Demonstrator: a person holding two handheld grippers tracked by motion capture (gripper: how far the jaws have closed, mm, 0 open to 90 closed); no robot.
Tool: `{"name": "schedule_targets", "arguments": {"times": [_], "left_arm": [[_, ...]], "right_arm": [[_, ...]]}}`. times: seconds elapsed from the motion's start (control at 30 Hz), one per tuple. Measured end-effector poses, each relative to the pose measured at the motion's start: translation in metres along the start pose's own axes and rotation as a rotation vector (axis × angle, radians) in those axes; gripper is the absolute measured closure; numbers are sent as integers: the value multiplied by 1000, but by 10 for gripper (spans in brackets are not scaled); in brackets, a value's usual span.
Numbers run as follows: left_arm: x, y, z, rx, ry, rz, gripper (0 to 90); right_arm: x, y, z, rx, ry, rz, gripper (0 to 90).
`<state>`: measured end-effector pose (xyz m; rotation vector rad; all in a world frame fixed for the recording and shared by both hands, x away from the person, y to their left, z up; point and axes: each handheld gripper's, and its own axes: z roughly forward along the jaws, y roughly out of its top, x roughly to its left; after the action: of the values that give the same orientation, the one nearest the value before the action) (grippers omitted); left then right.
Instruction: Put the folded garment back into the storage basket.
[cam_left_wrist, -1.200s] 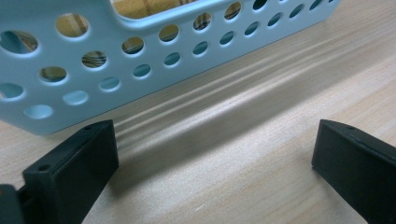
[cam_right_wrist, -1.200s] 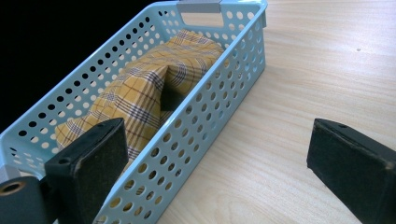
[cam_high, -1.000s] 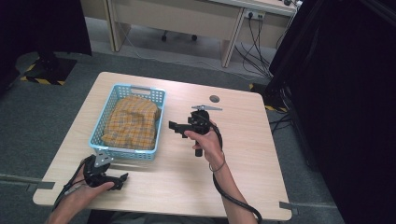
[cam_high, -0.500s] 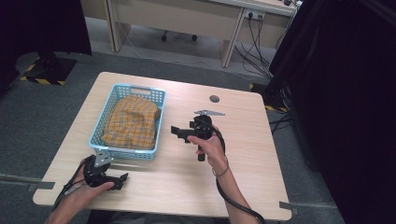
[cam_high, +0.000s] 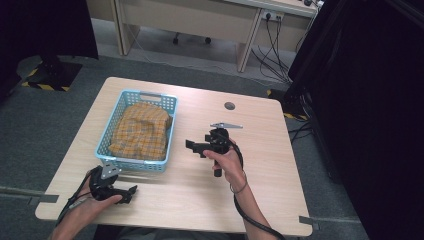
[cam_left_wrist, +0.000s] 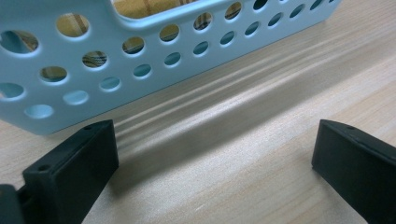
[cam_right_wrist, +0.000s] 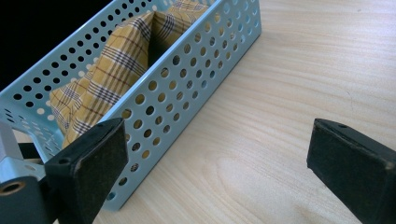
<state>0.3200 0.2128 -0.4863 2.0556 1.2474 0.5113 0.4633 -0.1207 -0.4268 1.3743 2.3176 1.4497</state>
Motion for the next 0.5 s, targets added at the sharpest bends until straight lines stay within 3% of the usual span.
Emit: {"name": "schedule_targets", "arguments": {"times": [0.5], "left_arm": [[0, 0, 0, 0, 0, 0, 0]], "right_arm": [[4, -8, 5, 28, -2, -32, 59]]}}
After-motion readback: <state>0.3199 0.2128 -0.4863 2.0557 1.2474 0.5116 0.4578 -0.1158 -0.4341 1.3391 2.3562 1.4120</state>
